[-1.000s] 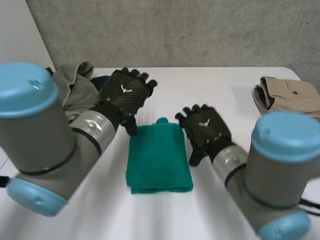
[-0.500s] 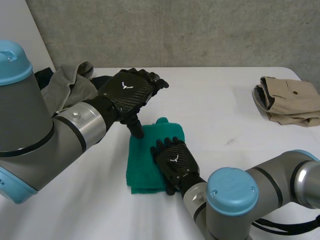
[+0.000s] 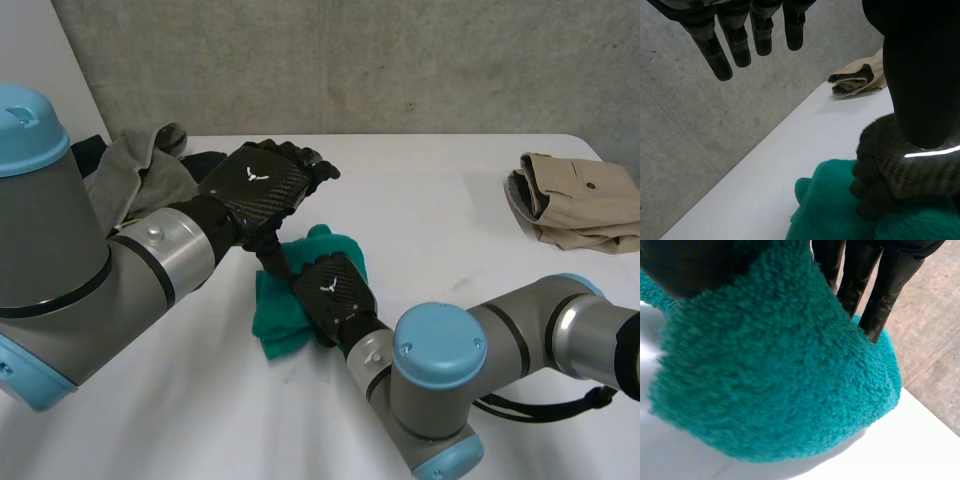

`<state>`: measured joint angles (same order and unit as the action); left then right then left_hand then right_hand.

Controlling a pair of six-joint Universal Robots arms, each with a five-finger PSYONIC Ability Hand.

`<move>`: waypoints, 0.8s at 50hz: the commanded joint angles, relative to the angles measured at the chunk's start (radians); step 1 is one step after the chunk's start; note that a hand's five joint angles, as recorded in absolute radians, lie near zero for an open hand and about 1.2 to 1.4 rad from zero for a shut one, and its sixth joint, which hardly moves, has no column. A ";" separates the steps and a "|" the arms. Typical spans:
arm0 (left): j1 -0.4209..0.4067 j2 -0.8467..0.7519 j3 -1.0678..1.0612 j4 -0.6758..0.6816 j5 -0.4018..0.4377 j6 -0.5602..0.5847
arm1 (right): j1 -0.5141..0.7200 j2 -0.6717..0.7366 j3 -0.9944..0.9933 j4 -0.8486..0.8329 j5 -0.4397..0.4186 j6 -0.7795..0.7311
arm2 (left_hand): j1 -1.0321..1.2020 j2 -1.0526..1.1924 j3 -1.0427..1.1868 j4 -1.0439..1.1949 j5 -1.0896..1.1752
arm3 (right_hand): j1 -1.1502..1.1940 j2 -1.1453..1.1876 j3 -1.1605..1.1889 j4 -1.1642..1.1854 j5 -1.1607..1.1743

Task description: Fold the laundry.

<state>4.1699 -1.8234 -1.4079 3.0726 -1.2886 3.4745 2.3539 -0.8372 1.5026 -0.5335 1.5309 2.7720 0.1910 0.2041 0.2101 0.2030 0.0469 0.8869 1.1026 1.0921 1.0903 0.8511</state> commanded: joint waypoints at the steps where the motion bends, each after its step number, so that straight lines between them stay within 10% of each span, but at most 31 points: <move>1: -0.001 0.001 0.000 0.000 0.000 0.000 | -0.073 -0.014 -0.035 0.012 -0.015 -0.002 | 0.014 0.001 -0.005 0.002 -0.017 | 0.509 0.294 0.304 0.306 0.371; 17: 0.006 0.006 0.000 0.002 0.000 0.000 | -0.464 -0.088 -0.109 -0.016 -0.405 -0.117 | 0.011 -0.002 -0.008 -0.001 -0.020 | 0.509 0.294 0.304 0.306 0.371; 40: 0.004 0.006 -0.002 0.003 0.000 0.000 | -0.959 0.258 -0.691 -0.422 -0.673 0.353 | 0.014 0.001 -0.005 0.002 -0.017 | 0.509 0.294 0.304 0.306 0.371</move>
<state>4.1755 -1.8178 -1.4093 3.0752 -1.2886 3.4745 1.4976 -0.7470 0.9331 -0.9432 0.9361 3.0958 0.1910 0.2042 0.2101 0.2030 0.0470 0.9384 1.1677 1.1623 1.1774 0.9187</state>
